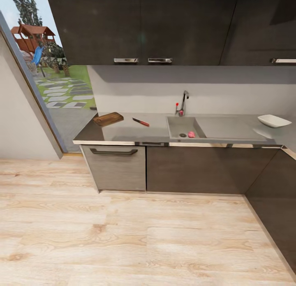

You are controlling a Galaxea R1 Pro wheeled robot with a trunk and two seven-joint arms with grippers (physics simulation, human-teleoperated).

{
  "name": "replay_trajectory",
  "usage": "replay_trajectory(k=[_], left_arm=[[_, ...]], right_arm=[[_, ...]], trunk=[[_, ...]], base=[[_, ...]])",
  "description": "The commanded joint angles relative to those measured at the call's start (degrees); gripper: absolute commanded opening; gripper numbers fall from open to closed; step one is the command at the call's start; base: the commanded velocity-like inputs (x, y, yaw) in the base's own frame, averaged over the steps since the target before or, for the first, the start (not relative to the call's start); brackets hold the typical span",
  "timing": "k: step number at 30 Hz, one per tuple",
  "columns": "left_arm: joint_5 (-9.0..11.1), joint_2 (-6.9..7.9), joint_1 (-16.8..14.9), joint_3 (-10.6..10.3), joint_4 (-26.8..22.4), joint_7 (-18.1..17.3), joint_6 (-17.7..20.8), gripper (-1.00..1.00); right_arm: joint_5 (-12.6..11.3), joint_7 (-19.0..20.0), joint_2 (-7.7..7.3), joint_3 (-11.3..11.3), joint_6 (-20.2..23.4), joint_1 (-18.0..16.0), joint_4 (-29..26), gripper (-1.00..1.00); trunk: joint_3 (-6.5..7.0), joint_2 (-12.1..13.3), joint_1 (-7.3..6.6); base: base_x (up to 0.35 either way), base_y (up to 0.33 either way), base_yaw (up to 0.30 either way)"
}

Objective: In the kitchen, take the Vidalia onion out of the sink, dice it on the chopping board with the paring knife, put the diced onion into the bowl on the countertop, then place both the paring knife and the chopping board into the sink.

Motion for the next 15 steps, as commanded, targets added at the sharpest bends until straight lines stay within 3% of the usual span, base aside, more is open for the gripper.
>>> replay_trajectory(k=[1,15], left_arm=[[0.0,0.0,0.0,0.0,0.0,0.0,-0.1,1.0],[0.0,0.0,0.0,0.0,0.0,0.0,-0.1,1.0]], right_arm=[[0.0,-0.2,-0.01,0.0,-0.1,0.0,-0.1,1.0],[0.0,-0.2,-0.04,0.0,-0.1,0.0,-0.1,1.0]], trunk=[[-0.08,-0.1,0.03],[-0.08,-0.1,0.03]], base=[[0.0,0.0,0.0],[0.0,0.0,0.0]])
